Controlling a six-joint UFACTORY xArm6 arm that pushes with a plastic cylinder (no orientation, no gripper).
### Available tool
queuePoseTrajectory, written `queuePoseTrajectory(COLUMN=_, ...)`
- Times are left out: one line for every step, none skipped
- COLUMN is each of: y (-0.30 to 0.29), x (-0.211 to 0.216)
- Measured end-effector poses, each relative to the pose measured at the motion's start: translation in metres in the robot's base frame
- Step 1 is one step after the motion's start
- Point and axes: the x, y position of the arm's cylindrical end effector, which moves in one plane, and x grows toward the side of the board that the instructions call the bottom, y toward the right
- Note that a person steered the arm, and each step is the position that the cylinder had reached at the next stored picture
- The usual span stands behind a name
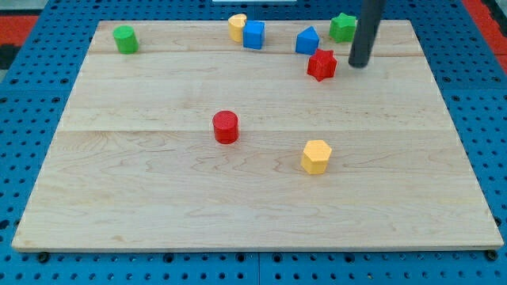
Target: Push the yellow hexagon into the red circle
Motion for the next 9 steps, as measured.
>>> queuePoseTrajectory(y=0.0, x=0.069)
queuePoseTrajectory(y=-0.001, x=0.126)
queuePoseTrajectory(y=-0.006, x=0.156)
queuePoseTrajectory(y=-0.073, x=0.17)
queuePoseTrajectory(y=-0.137, x=0.178)
queuePoseTrajectory(y=-0.135, x=0.162)
queuePoseTrajectory(y=-0.109, x=0.145)
queuePoseTrajectory(y=-0.135, x=0.145)
queuePoseTrajectory(y=-0.161, x=0.158)
